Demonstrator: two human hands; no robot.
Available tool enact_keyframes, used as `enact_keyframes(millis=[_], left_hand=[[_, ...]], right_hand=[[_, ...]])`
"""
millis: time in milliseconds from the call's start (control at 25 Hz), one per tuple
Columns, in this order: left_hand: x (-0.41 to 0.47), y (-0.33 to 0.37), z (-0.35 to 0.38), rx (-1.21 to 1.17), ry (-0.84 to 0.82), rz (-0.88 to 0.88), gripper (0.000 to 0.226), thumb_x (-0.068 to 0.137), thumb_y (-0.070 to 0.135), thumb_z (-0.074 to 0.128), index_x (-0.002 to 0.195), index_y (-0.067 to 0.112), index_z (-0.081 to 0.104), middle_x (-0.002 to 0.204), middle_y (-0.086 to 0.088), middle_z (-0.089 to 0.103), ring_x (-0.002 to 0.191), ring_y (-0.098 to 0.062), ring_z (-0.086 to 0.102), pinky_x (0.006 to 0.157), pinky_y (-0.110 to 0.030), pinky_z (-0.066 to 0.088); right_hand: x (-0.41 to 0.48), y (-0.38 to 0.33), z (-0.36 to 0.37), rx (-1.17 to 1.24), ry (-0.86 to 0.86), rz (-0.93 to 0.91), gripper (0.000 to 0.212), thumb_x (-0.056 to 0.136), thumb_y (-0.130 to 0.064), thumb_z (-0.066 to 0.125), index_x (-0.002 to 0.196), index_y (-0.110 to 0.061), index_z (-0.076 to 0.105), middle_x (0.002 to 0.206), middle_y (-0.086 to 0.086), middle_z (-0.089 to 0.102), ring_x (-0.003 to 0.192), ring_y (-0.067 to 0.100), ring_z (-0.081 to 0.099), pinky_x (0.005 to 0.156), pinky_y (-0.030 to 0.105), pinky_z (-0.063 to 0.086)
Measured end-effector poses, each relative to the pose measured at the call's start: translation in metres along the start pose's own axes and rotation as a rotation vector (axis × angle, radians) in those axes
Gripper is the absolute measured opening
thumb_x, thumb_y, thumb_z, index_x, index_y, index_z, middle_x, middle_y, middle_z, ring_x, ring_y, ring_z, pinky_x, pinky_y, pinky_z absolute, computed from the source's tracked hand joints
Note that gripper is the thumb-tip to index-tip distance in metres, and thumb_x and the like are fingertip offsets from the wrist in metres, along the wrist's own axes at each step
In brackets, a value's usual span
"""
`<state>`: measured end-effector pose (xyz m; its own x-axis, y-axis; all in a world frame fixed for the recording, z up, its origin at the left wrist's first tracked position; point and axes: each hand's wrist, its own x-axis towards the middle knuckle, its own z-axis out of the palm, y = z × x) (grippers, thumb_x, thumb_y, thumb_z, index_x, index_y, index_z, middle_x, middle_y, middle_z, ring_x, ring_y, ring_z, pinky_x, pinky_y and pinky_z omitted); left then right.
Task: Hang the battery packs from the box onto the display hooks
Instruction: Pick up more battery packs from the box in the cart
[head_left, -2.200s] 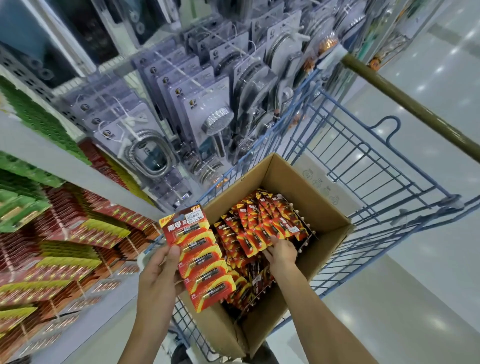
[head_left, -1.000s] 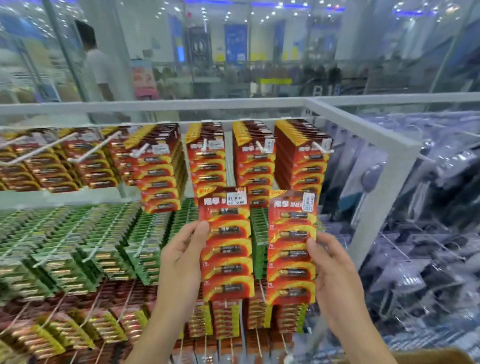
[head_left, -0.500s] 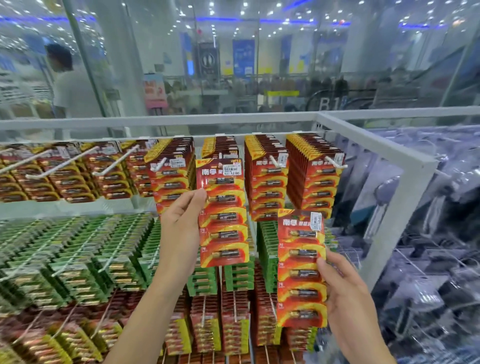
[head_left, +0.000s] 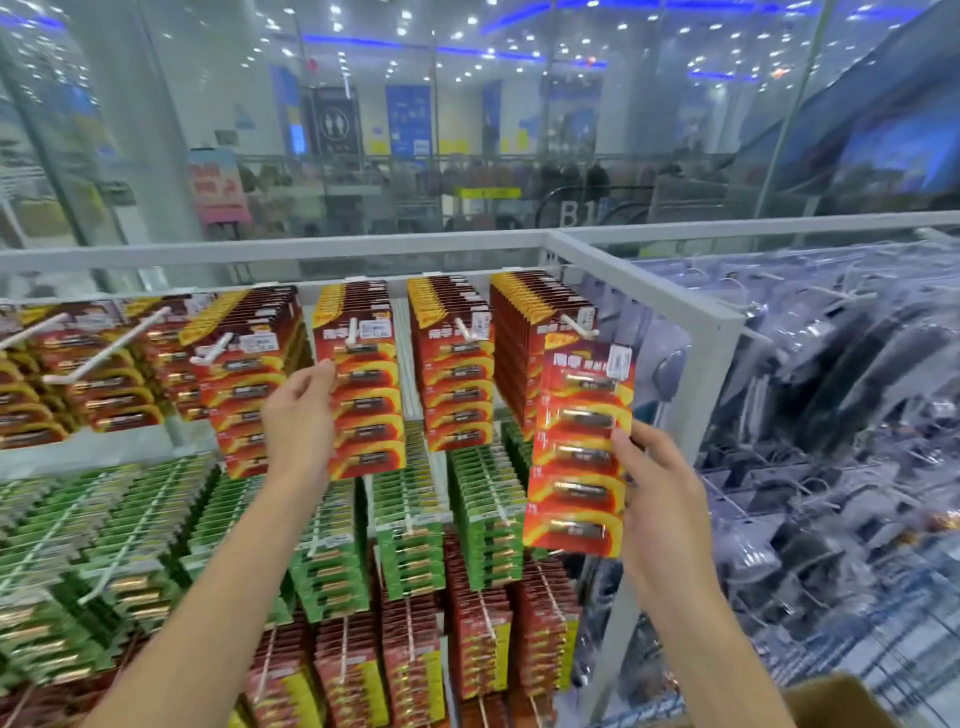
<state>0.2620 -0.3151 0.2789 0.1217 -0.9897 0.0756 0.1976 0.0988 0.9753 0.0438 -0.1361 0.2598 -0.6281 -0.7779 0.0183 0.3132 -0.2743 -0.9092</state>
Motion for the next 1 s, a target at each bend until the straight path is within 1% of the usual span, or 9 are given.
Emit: enact_keyframes(millis=[120, 320, 480, 560, 640, 760, 840, 920, 1000], left_hand=[[0.010, -0.003, 0.003, -0.007, -0.008, 0.015, 0.020, 0.107, 0.035, 0.056, 0.099, 0.029, 0.073, 0.090, 0.001, 0.081, 0.081, -0.027, 0.079, 0.072, -0.046, 0.064], [0.014, -0.012, -0.001, -0.010, 0.020, 0.032, 0.014, 0.105, 0.035, 0.060, 0.103, 0.031, 0.073, 0.095, 0.004, 0.080, 0.081, -0.021, 0.079, 0.070, -0.040, 0.062], [0.015, -0.014, -0.004, 0.013, 0.045, 0.052, 0.012, 0.102, 0.037, 0.064, 0.101, 0.032, 0.075, 0.100, 0.003, 0.080, 0.089, -0.022, 0.079, 0.080, -0.047, 0.063], [0.016, -0.015, -0.005, 0.016, 0.054, 0.050, 0.011, 0.101, 0.038, 0.066, 0.099, 0.033, 0.076, 0.101, 0.004, 0.080, 0.093, -0.022, 0.078, 0.083, -0.049, 0.063], [0.014, -0.014, -0.004, 0.023, 0.065, 0.041, 0.012, 0.101, 0.037, 0.066, 0.102, 0.030, 0.075, 0.100, 0.004, 0.080, 0.088, -0.020, 0.079, 0.079, -0.046, 0.063], [0.011, -0.012, -0.003, 0.021, 0.059, 0.051, 0.012, 0.101, 0.034, 0.066, 0.106, 0.026, 0.075, 0.099, 0.003, 0.080, 0.083, -0.017, 0.079, 0.075, -0.042, 0.064], [0.012, -0.013, -0.006, 0.021, 0.054, 0.075, 0.013, 0.099, 0.037, 0.069, 0.104, 0.027, 0.076, 0.101, 0.003, 0.080, 0.089, -0.019, 0.079, 0.081, -0.045, 0.063], [0.013, -0.018, -0.012, 0.048, 0.043, 0.083, 0.022, 0.091, 0.050, 0.074, 0.101, 0.032, 0.078, 0.105, 0.005, 0.079, 0.104, -0.022, 0.075, 0.093, -0.050, 0.059], [0.002, -0.022, -0.018, 0.063, 0.067, 0.082, 0.026, 0.088, 0.054, 0.075, 0.101, 0.032, 0.078, 0.109, 0.004, 0.078, 0.112, -0.022, 0.071, 0.099, -0.046, 0.056]], right_hand=[[0.018, -0.011, -0.001, -0.019, 0.026, -0.028, 0.016, 0.104, -0.024, 0.060, 0.114, -0.018, 0.072, 0.104, 0.007, 0.078, 0.092, 0.028, 0.075, 0.079, 0.049, 0.061], [0.040, -0.011, -0.001, -0.080, 0.071, -0.011, 0.017, 0.104, -0.026, 0.060, 0.116, -0.021, 0.070, 0.110, 0.009, 0.077, 0.099, 0.033, 0.075, 0.086, 0.056, 0.060], [0.058, 0.002, -0.001, -0.125, 0.096, -0.003, 0.016, 0.101, -0.030, 0.063, 0.113, -0.024, 0.071, 0.110, 0.005, 0.077, 0.100, 0.029, 0.075, 0.088, 0.054, 0.060], [0.074, 0.008, 0.004, -0.164, 0.107, -0.004, 0.015, 0.101, -0.029, 0.062, 0.111, -0.022, 0.072, 0.109, 0.006, 0.077, 0.097, 0.027, 0.075, 0.081, 0.049, 0.062], [0.091, 0.011, 0.012, -0.218, 0.098, -0.006, 0.017, 0.104, -0.025, 0.058, 0.113, -0.018, 0.070, 0.103, 0.006, 0.078, 0.087, 0.026, 0.077, 0.071, 0.045, 0.063], [0.113, 0.016, 0.019, -0.248, 0.113, -0.006, 0.015, 0.105, -0.025, 0.057, 0.114, -0.020, 0.068, 0.102, 0.005, 0.078, 0.088, 0.026, 0.077, 0.077, 0.047, 0.064], [0.122, 0.021, 0.017, -0.249, 0.150, -0.034, 0.012, 0.102, -0.026, 0.061, 0.110, -0.022, 0.069, 0.104, 0.003, 0.077, 0.094, 0.025, 0.076, 0.081, 0.045, 0.062], [0.127, 0.027, 0.011, -0.263, 0.199, -0.068, 0.010, 0.100, -0.029, 0.065, 0.106, -0.024, 0.070, 0.105, 0.000, 0.077, 0.098, 0.022, 0.074, 0.086, 0.047, 0.061], [0.120, 0.032, 0.007, -0.288, 0.219, -0.088, 0.015, 0.100, -0.029, 0.065, 0.111, -0.021, 0.070, 0.106, -0.002, 0.075, 0.100, 0.019, 0.072, 0.085, 0.041, 0.059]])
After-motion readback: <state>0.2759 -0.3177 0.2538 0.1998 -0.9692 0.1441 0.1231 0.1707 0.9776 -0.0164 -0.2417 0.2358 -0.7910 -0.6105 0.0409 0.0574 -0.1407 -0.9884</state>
